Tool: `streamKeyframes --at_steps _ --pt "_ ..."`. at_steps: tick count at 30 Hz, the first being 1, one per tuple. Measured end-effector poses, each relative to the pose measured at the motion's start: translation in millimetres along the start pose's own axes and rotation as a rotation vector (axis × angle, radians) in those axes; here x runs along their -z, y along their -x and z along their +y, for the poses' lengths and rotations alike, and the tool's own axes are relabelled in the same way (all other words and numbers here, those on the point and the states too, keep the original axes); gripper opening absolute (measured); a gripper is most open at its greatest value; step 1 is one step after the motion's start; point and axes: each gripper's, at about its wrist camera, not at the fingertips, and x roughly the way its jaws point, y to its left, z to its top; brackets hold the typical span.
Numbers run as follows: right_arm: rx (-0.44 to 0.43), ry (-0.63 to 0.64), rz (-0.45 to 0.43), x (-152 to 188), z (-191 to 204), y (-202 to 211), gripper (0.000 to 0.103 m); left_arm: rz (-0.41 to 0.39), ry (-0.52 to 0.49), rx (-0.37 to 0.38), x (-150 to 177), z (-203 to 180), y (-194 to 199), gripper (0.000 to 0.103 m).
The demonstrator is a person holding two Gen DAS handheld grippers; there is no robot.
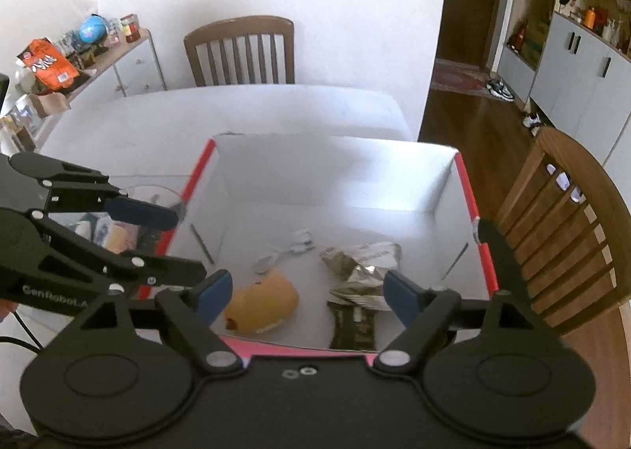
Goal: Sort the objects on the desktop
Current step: 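Move both tools out of the shoebox back over the lazy susan snack pile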
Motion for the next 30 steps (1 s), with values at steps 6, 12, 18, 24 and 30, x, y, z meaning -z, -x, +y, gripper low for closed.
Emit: streamKeyframes --at_steps 6,12,18,24,30 --pt "-0.023 -0.009 -0.034 3 20 8 0.084 -0.04 0.029 -0.009 18 10 32 0.071" --pt "-0.039 -0.01 -0.044 4 45 11 0.085 -0.083 0.06 -0.019 37 24 61 0.084" --pt "-0.053 -0.029 -0.05 6 67 12 0.085 -0.119 0.079 -0.039 58 38 88 0.085" --pt "-0.08 -0.045 -0.065 8 90 11 0.085 -0.146 0.122 -0.065 81 58 108 0.103" --pt "-0.088 -0.049 -0.08 10 113 12 0.086 -0.157 0.146 -0.086 102 77 127 0.103"
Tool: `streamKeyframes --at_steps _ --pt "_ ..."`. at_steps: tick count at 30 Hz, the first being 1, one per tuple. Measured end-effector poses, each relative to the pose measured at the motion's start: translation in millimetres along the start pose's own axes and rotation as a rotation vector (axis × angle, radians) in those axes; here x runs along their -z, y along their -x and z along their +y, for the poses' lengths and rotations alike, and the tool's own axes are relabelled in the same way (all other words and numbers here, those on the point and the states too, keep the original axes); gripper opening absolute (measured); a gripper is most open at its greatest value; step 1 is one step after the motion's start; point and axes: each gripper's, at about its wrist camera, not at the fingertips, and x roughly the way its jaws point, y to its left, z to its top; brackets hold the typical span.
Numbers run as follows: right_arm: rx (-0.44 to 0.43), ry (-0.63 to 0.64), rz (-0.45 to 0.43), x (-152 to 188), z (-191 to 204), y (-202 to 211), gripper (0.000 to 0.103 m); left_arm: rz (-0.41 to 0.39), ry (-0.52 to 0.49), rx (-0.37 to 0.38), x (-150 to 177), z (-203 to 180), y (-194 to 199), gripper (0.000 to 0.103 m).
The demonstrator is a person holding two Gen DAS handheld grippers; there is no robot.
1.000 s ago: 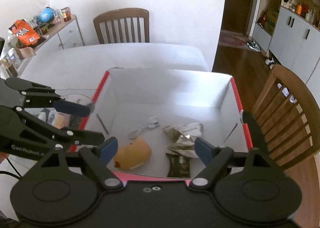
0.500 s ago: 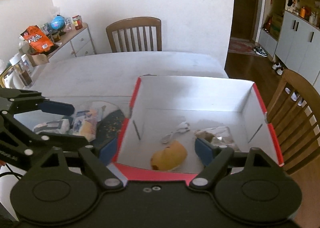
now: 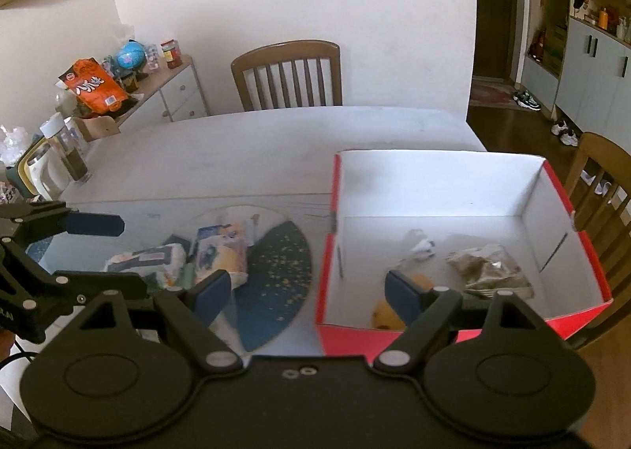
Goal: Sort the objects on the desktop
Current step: 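Move both tools out of the shoebox back over the lazy susan snack pile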
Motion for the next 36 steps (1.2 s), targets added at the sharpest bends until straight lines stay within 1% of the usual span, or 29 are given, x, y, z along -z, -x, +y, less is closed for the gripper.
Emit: streamKeyframes --at_steps 3,5,9,12,13,15,18,26,28,31,36 --pt "-0.002 -0.002 -0.009 3 10 -1 0.087 -0.009 -0.01 -0.016 9 7 10 0.103" --pt "-0.003 -0.003 -0.024 5 18 -1 0.091 -0.022 -0.022 -0.026 15 11 17 0.103" --pt "-0.018 -0.009 -0.054 9 32 -1 0.095 -0.02 -0.018 -0.018 27 20 28 0.103" --pt "-0.031 -0.011 -0.074 12 45 -3 0.1 -0.048 -0.026 -0.046 37 25 38 0.103" --pt "-0.033 -0.008 -0.081 14 50 -4 0.103 -0.06 -0.028 -0.045 40 27 42 0.103" --pt "-0.04 -0.007 -0.093 16 57 -6 0.103 -0.076 -0.02 -0.033 46 33 48 0.103" --pt "-0.059 -0.01 -0.098 19 68 -9 0.103 -0.075 -0.017 -0.049 51 40 53 0.103" --pt "-0.057 0.077 -0.114 26 101 -19 0.103 -0.086 -0.006 -0.073 67 59 60 0.103" --pt "-0.05 0.087 -0.114 26 106 -23 0.103 -0.084 -0.002 -0.072 70 64 60 0.103" --pt "-0.044 0.091 -0.109 28 109 -30 0.103 -0.086 0.003 -0.09 77 71 60 0.103" --pt "-0.027 0.094 -0.097 31 110 -43 0.103 -0.088 0.027 -0.08 86 85 57 0.103"
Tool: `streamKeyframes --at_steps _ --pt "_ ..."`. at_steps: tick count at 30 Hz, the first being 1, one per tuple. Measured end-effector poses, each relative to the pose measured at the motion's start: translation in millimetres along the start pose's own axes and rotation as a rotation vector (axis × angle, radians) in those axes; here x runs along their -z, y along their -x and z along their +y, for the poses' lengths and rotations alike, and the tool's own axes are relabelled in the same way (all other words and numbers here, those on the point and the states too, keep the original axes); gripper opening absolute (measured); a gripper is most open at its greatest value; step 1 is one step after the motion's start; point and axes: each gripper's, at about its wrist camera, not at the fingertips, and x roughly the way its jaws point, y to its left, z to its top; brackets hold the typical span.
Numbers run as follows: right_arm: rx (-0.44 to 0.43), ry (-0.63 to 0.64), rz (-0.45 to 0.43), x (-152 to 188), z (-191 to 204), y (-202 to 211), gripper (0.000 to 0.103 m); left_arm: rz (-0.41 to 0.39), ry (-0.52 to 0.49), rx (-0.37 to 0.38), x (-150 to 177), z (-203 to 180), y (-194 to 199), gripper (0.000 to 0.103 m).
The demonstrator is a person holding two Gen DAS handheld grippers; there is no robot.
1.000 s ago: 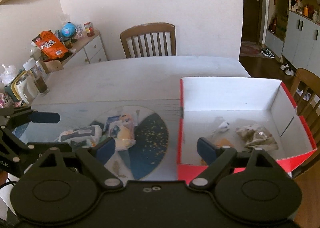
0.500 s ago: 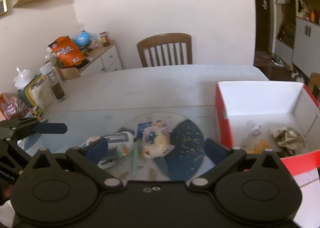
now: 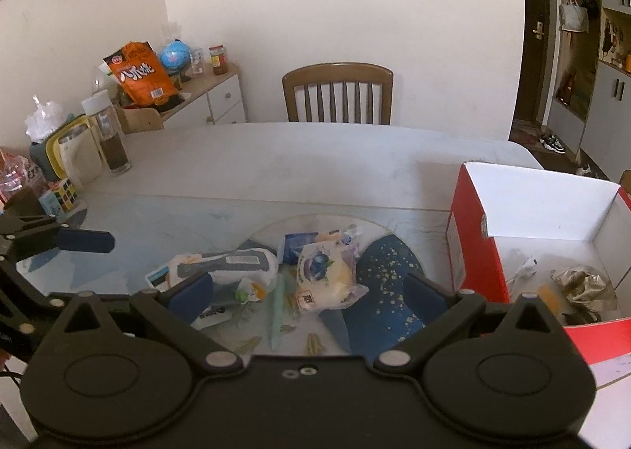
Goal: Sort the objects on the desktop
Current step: 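Move both tools out of the shoebox back over the lazy susan snack pile, then grasp the white-grey snack bag with the left tool while the right tool grasps the blueberry bread bag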
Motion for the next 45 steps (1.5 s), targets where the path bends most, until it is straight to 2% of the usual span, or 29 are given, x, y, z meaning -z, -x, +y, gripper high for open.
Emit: streamKeyframes --at_steps 10,21,35,41,45 --pt "0.018 0.003 0.027 1 -3 -28 0.103 0.024 -0.018 -0.058 7 14 -22 0.103" --pt "0.016 0.008 0.094 4 -10 -69 0.1 0.07 -0.052 -0.073 9 32 -56 0.103" --pt "0.03 0.043 0.153 0 -12 -111 0.092 0.069 -0.153 -0.071 8 30 -80 0.102" --pt "0.035 0.057 0.166 -1 -11 -122 0.09 0.074 -0.19 -0.078 9 27 -86 0.096" --pt "0.031 0.058 0.175 0 -11 -130 0.087 0.08 -0.212 -0.086 11 25 -90 0.085"
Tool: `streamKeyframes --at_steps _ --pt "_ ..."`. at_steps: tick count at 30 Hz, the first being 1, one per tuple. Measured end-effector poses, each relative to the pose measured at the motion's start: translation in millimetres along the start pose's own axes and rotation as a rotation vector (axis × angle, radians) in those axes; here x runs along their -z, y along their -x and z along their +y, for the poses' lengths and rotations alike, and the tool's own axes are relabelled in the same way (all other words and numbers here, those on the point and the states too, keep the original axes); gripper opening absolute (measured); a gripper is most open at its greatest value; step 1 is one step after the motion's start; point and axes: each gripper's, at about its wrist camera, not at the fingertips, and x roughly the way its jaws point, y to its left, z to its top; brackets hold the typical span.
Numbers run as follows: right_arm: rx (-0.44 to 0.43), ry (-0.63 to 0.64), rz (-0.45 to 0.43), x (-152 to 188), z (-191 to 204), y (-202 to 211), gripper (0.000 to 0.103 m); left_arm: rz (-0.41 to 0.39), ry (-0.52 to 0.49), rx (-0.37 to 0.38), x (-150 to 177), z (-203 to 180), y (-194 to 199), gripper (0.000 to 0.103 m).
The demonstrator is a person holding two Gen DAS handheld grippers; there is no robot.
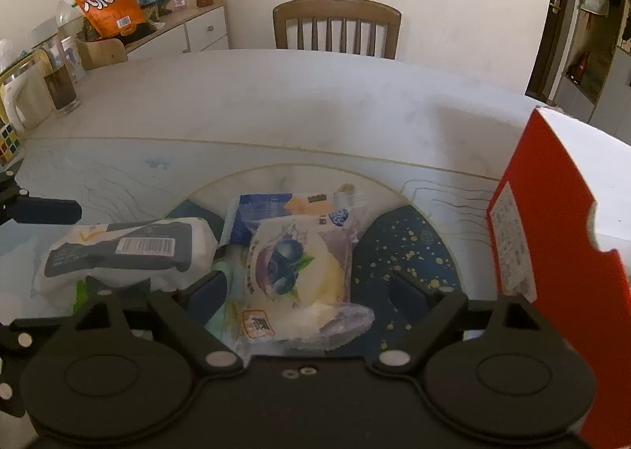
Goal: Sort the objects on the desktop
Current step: 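Grasp the white-grey snack bag with the left tool while the right tool grasps the blueberry bread bag, then carry the white-grey bag and blueberry bread bag over the red shoebox with both tools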
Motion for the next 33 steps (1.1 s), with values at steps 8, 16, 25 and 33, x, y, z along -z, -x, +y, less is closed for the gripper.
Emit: streamKeyframes --at_steps 8,16,25,33 --pt "-0.013 -0.001 0.016 -1 3 -11 0.082 0.038 -0.035 -0.026 0 -2 -11 0.055" --pt "0.0 -0.01 0.039 -2 1 -14 0.074 0.046 -0.053 -0.022 -3 -4 -12 0.041" --pt "-0.003 -0.041 0.04 -3 -2 -11 0.056 0.031 -0.034 -0.011 -7 0 -9 0.029" --pt "0.005 -0.084 0.025 -2 -9 1 0.054 0.015 -0.012 -0.01 -9 1 -4 0.024"
